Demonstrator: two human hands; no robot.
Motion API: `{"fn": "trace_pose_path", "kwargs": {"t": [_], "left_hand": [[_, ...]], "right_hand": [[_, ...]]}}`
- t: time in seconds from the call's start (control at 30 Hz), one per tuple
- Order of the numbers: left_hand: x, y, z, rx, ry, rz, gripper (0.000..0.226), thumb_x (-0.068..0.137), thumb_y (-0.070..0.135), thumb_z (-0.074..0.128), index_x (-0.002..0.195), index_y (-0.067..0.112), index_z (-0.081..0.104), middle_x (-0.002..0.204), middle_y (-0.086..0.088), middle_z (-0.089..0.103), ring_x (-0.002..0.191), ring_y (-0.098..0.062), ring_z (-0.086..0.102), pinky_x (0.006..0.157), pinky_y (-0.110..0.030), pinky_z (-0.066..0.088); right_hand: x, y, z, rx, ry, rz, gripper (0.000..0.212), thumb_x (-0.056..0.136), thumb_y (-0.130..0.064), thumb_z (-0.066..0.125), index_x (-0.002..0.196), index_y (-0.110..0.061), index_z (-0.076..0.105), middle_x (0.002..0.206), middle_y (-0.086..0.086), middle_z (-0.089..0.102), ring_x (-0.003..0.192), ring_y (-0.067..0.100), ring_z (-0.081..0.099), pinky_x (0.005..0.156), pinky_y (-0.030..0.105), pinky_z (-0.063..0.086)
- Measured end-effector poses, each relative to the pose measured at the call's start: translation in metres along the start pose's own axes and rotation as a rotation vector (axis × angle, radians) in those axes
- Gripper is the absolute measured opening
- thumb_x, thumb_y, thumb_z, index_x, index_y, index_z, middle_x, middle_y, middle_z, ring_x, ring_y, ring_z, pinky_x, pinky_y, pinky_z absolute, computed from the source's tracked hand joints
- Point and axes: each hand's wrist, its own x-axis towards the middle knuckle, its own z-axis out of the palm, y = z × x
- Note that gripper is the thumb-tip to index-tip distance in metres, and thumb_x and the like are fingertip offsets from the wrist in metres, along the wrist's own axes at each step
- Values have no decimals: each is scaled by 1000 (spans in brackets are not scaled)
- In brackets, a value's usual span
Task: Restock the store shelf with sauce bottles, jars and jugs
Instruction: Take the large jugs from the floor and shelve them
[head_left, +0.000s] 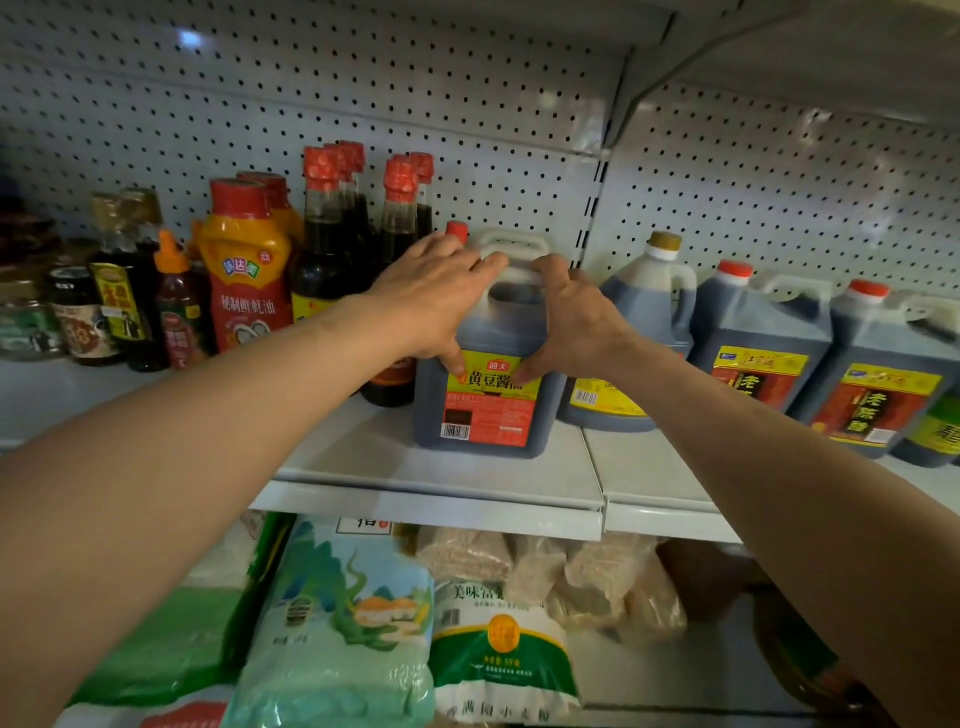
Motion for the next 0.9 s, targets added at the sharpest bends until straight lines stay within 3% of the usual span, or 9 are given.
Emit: {"fn": "trace_pose_path", "kwargs": {"t": [0.67,0.9], "left_hand": [[38,-13,20,-3,-29,-68,127,54,51,90,151,18,16,142,-5,42,138,-30,28,119,-41,17],[33,-12,20,-26,-52,-85,133,55,48,91,153,18,6,151,-6,33,144,-27,22,123,-44,3]], "right_hand": [[42,13,11,17,-9,31,123,47,-24,101,143,-20,25,132,13,39,118,37,54,92,37,48],[26,-2,12,-29,4,122,123,58,-20,97,150,-27,15,138,15,35,117,38,58,95,43,53]]}}
